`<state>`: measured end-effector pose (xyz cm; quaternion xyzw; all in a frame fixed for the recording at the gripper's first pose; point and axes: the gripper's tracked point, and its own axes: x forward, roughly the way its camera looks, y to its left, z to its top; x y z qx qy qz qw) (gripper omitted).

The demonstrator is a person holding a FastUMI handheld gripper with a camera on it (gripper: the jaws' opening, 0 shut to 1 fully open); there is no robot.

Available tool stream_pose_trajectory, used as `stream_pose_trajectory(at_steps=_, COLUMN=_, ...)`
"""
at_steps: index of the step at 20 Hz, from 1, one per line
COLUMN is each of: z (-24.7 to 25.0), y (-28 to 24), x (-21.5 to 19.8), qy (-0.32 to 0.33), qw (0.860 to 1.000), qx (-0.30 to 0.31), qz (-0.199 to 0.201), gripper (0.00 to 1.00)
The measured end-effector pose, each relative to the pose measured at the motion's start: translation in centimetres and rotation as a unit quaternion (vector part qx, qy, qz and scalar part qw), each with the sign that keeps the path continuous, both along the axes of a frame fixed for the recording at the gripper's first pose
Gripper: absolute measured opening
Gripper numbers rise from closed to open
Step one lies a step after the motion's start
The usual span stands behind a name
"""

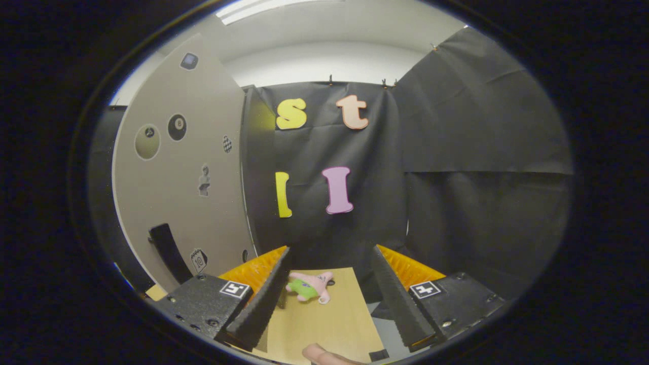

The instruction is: Open the shoe cabinet door, grab the shoes and put them into the shoe cabinet, then close the shoe cabinet door.

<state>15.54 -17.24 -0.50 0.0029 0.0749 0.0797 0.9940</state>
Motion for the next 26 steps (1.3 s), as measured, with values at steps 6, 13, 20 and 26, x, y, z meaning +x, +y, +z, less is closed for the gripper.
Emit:
stream_pose_trajectory(at_steps=6, z=-0.7, y=7.0, x=-0.6, qy=-0.014, qw=0.998, qx=-0.031, qz=0.056, gripper=0.99)
stream_pose_trajectory(at_steps=13, z=-1.3, y=12.3, x=-2.5, qy=0.005, qw=0.996, qx=-0.008, qz=0.094, gripper=0.9)
stream_pose_trajectory(at_steps=20, z=-1.4, y=16.1, x=-3.7, qy=0.012, qw=0.995, qx=-0.011, qz=0.094, gripper=0.9)
stream_pose_trajectory(at_steps=26, z=-1.3, y=20.2, x=-4.7, qy=0.009, qw=0.996, qx=-0.013, qz=0.083, gripper=0.9)
